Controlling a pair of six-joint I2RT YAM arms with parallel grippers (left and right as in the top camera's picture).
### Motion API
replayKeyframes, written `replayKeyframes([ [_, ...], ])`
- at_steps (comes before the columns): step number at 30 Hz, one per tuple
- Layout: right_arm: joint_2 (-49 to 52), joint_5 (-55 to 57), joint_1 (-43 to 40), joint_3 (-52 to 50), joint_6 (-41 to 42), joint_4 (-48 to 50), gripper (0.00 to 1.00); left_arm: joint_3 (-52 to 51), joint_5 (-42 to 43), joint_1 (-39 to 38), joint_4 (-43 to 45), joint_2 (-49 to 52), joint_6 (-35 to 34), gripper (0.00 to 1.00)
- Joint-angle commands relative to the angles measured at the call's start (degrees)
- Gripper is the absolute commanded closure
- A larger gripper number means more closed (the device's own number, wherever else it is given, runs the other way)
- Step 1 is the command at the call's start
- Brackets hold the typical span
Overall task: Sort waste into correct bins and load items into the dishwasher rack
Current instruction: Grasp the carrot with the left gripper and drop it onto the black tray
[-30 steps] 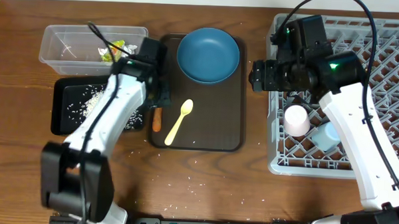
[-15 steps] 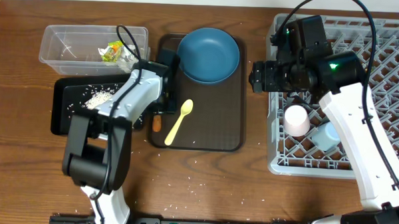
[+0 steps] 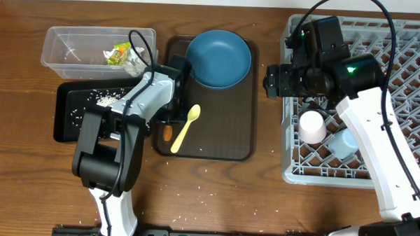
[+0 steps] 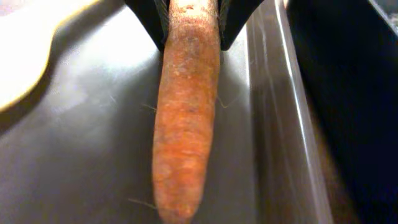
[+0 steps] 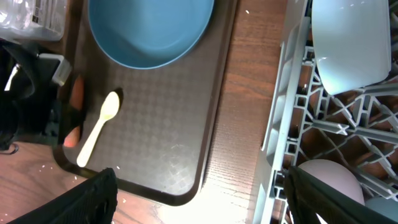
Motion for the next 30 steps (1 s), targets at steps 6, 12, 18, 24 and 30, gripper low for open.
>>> replayKeyframes([
  [6, -0.2, 0.4, -0.1, -0.3, -0.8, 0.5, 0.16, 8.6, -0.2, 2.6, -9.3, -6.3, -3.0, 0.94],
  [12, -0.2, 0.4, 0.3, -0.3, -0.7, 1.1, 0.16, 8.3, -2.2, 11.7, -10.0, -13.9, -11.7, 0.94],
  [18, -0.1, 0.3, 3.3, -0.5, -0.7, 4.2, 0.16, 6.1, -6.6, 20.2, -5.5, -12.1, -17.9, 0.93],
  [24, 0.1, 0.4, 9.7, -0.5, -0.7, 8.0, 0.17, 2.8, -6.6, 23.8, -3.1, -9.4, -27.3, 0.91],
  [30, 4.3, 2.3, 15.0, -0.6, 3.7, 12.7, 0.19, 2.7, -6.6, 24.2, -3.3, -8.0, -28.7, 0.76],
])
